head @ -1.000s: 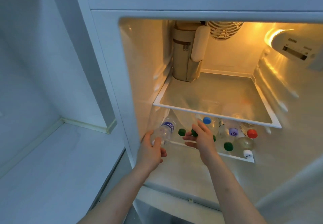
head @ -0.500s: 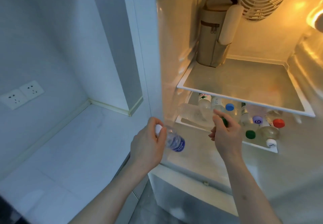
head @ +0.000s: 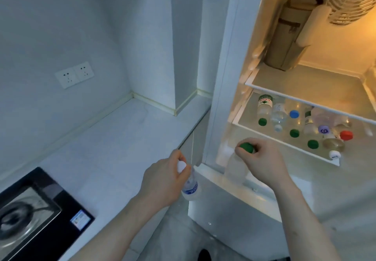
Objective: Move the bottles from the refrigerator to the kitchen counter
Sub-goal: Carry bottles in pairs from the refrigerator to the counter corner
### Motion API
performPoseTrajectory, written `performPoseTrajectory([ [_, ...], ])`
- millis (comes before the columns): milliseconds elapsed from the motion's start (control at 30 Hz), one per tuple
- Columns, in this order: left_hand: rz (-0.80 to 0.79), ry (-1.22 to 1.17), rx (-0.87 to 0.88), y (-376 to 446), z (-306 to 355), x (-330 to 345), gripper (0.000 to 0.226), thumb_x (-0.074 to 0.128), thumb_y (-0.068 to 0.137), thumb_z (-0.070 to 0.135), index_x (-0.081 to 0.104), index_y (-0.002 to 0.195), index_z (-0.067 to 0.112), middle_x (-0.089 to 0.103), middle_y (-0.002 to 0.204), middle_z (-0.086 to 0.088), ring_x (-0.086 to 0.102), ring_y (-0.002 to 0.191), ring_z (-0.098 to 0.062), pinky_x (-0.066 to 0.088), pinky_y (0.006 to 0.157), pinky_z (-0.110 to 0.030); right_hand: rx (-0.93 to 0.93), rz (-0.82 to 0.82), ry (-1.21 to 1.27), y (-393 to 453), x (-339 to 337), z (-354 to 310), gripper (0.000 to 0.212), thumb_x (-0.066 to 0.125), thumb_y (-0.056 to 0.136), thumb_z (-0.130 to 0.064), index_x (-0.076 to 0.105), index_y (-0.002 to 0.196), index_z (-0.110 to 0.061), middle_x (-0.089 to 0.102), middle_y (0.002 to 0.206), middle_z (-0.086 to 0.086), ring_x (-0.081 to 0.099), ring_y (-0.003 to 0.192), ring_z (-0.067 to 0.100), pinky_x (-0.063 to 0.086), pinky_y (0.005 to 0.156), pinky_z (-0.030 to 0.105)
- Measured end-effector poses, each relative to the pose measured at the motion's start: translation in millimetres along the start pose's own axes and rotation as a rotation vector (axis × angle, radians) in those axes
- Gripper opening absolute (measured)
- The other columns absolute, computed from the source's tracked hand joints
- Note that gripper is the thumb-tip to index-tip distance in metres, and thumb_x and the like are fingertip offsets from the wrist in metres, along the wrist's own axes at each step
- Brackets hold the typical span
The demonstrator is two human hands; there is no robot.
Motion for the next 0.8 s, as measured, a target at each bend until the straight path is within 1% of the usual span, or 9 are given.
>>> performPoseTrajectory([
  [67, 0.0, 0.029, -0.031, -27.0, -23.7, -9.1, 0.012, 0.042, 0.102, 0.048, 0.042, 0.101, 0.035, 0.054, 0.072, 0.012, 0.05, 0.064, -0.006, 0.033, 0.055, -0.027, -0.036, -0.125, -0.035, -21.1, 31.3, -15.5, 0.012, 0.071, 0.084, -0.025, 0.075, 0.076, -0.033, 0.072, 0.078, -0.018, 0.064, 0.076, 0.003, 0.054, 0.072, 0.033],
  [133, -0.004, 0.046, -0.058, -47.4, -43.3, -14.2, 0.013, 0.041, 0.103, 0.047, 0.043, 0.102, 0.034, 0.054, 0.073, 0.013, 0.05, 0.064, -0.006, 0.033, 0.055, -0.025, -0.072, -0.211, -0.066, -37.1, 55.8, -28.1, 0.008, 0.072, 0.084, -0.031, 0.075, 0.078, -0.035, 0.071, 0.076, -0.016, 0.064, 0.073, 0.006, 0.053, 0.07, 0.034],
  [200, -0.014, 0.052, -0.118, -70.8, -68.6, -20.5, 0.014, 0.04, 0.102, 0.048, 0.044, 0.102, 0.034, 0.056, 0.075, 0.011, 0.053, 0.068, -0.008, 0.038, 0.06, -0.029, -0.127, -0.297, -0.116, -53.1, 86.1, -44.3, 0.003, 0.072, 0.084, -0.038, 0.074, 0.081, -0.038, 0.069, 0.072, -0.01, 0.062, 0.069, 0.012, 0.053, 0.068, 0.035],
  [267, -0.026, 0.069, -0.163, -90.2, -89.5, -24.6, 0.014, 0.041, 0.102, 0.048, 0.045, 0.102, 0.035, 0.058, 0.077, 0.01, 0.057, 0.074, -0.014, 0.041, 0.064, -0.032, -0.211, -0.377, -0.177, -65.5, 115.0, -60.7, 0.004, 0.072, 0.085, -0.042, 0.072, 0.083, -0.04, 0.066, 0.068, -0.009, 0.058, 0.064, 0.011, 0.05, 0.066, 0.033],
  [400, -0.001, 0.12, -0.255, -124.9, -127.6, -40.1, 0.019, 0.041, 0.102, 0.05, 0.047, 0.105, 0.033, 0.053, 0.076, 0.01, 0.053, 0.073, -0.015, 0.033, 0.059, -0.031, -0.411, -0.56, -0.295, -84.3, 178.8, -101.2, 0.011, 0.067, 0.089, -0.053, 0.069, 0.095, -0.044, 0.067, 0.071, -0.012, 0.063, 0.066, 0.006, 0.051, 0.067, 0.029],
  [500, 0.051, 0.157, -0.367, -149.2, -155.2, -52.5, 0.02, 0.041, 0.101, 0.051, 0.046, 0.107, 0.033, 0.052, 0.075, 0.009, 0.054, 0.074, -0.019, 0.037, 0.064, -0.034, -0.513, -0.701, -0.277, -95.5, 220.8, -132.9, 0.009, 0.066, 0.091, -0.048, 0.07, 0.099, -0.045, 0.068, 0.075, -0.015, 0.062, 0.071, 0.003, 0.046, 0.063, 0.023],
  [600, 0.125, 0.165, -0.498, -178.5, -180.3, -66.3, 0.021, 0.041, 0.101, 0.053, 0.046, 0.107, 0.034, 0.052, 0.072, 0.005, 0.055, 0.071, -0.021, 0.037, 0.065, -0.034, -0.601, -0.838, -0.237, -106.6, 257.7, -170.2, 0.01, 0.066, 0.089, -0.044, 0.07, 0.098, -0.046, 0.069, 0.078, -0.016, 0.063, 0.071, 0.005, 0.048, 0.064, 0.021],
  [700, 0.186, 0.169, -0.604, -206.6, -199.1, -79.9, 0.021, 0.041, 0.101, 0.054, 0.045, 0.105, 0.034, 0.054, 0.072, 0.006, 0.053, 0.068, -0.021, 0.033, 0.063, -0.035, -0.713, -0.905, -0.247, -116.3, 285.4, -203.8, 0.014, 0.065, 0.087, -0.043, 0.068, 0.099, -0.049, 0.068, 0.076, -0.02, 0.062, 0.069, 0.002, 0.045, 0.061, 0.019],
  [800, 0.255, 0.159, -0.703, -239.5, -210.7, -91.5, 0.017, 0.04, 0.102, 0.051, 0.042, 0.104, 0.033, 0.053, 0.068, 0.006, 0.051, 0.065, -0.017, 0.035, 0.06, -0.035, -0.822, -0.982, -0.231, -131.1, 308.8, -233.3, 0.011, 0.066, 0.087, -0.043, 0.07, 0.097, -0.047, 0.066, 0.076, -0.017, 0.058, 0.067, 0.004, 0.045, 0.061, 0.02],
])
Point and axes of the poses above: each hand's wrist, its own y-axis towards the middle knuckle, its own x-axis out of the palm, z = x × y, the point moved 9 cm from there along y, towards the middle knuckle
